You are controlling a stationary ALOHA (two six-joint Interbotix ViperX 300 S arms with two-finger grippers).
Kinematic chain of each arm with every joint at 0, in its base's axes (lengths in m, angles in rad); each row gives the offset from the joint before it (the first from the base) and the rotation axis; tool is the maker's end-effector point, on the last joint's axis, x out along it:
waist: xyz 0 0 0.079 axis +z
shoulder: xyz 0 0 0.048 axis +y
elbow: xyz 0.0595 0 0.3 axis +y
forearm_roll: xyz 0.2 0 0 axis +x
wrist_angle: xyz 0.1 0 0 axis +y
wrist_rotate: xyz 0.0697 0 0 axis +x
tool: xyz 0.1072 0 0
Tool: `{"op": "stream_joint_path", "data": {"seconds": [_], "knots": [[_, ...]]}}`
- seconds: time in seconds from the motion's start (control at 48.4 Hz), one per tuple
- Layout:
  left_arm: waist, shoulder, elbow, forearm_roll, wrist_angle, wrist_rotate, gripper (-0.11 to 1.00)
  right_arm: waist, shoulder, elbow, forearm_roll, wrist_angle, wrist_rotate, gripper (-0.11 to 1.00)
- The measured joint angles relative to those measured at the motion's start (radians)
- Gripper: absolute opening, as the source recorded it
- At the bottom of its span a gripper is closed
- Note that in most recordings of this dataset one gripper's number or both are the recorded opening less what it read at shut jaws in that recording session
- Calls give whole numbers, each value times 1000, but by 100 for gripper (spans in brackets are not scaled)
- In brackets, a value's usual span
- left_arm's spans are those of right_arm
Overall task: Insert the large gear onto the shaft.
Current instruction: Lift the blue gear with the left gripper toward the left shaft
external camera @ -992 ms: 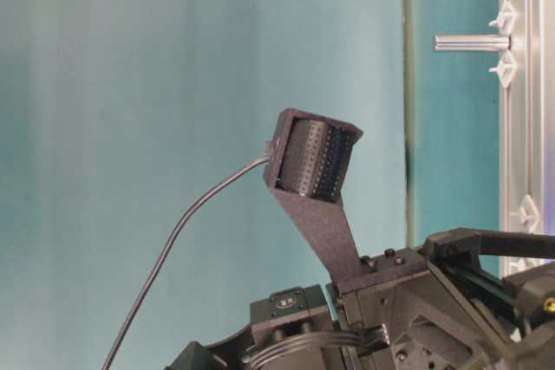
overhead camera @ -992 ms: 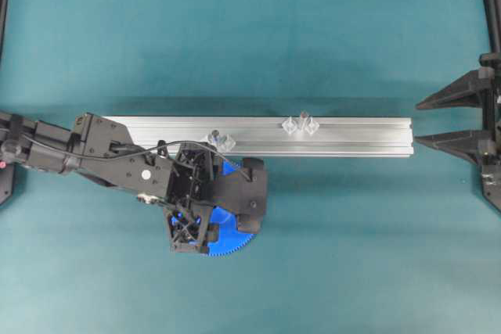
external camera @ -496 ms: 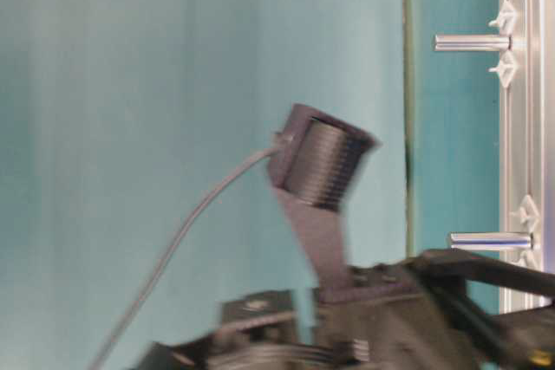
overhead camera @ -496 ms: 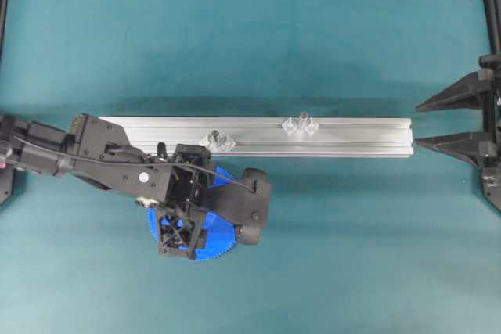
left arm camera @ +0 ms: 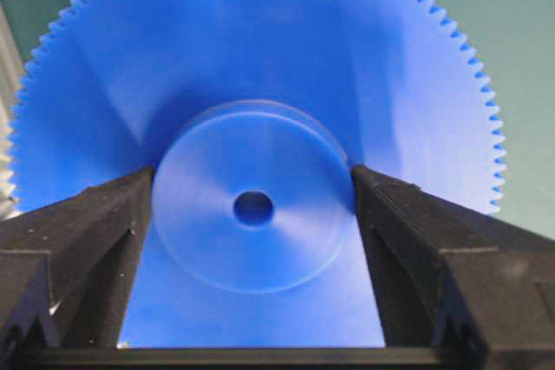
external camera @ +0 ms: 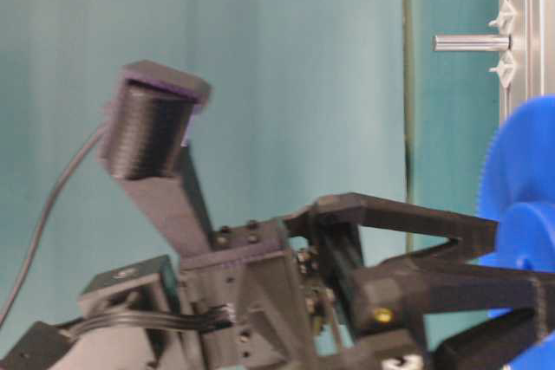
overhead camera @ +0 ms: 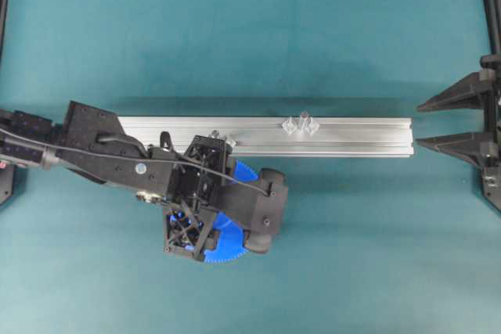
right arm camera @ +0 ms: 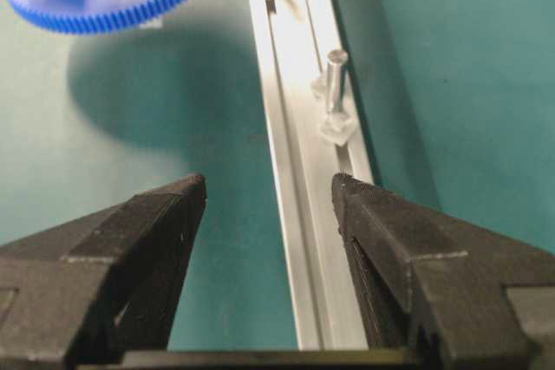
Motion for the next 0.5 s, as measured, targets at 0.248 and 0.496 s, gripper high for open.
{"op": "stream_joint_path", "data": {"seconds": [0.248, 0.496], "knots": [[69, -34, -14, 2, 5, 48, 79, 0, -11, 3, 0, 2, -2, 69], [118, -38, -94, 2, 9, 158, 78, 0, -21, 12, 0, 3, -2, 69]]}}
